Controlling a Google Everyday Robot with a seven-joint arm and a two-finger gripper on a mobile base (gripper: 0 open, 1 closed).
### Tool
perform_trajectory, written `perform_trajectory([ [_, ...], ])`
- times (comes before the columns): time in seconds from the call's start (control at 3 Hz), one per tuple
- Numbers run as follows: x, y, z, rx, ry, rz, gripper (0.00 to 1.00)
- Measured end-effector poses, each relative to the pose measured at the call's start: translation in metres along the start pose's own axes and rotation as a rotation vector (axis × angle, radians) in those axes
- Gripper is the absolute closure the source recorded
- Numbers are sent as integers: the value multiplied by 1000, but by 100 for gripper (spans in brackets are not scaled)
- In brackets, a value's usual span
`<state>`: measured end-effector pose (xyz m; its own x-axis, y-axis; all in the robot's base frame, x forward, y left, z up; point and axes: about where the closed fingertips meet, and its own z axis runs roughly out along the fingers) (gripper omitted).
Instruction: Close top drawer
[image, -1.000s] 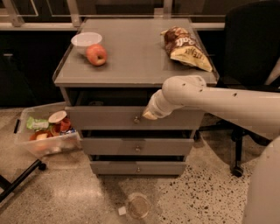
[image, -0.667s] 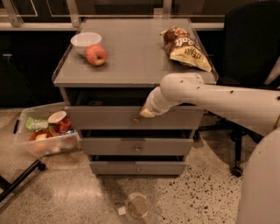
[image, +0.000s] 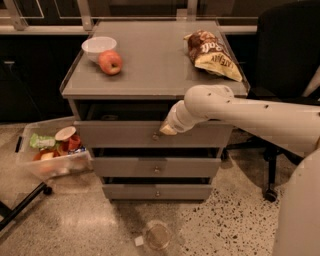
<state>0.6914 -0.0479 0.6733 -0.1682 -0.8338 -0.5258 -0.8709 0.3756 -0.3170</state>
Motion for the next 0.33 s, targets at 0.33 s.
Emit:
perform_trajectory([
  [0.33,13,11,0,-24,-37,21,100],
])
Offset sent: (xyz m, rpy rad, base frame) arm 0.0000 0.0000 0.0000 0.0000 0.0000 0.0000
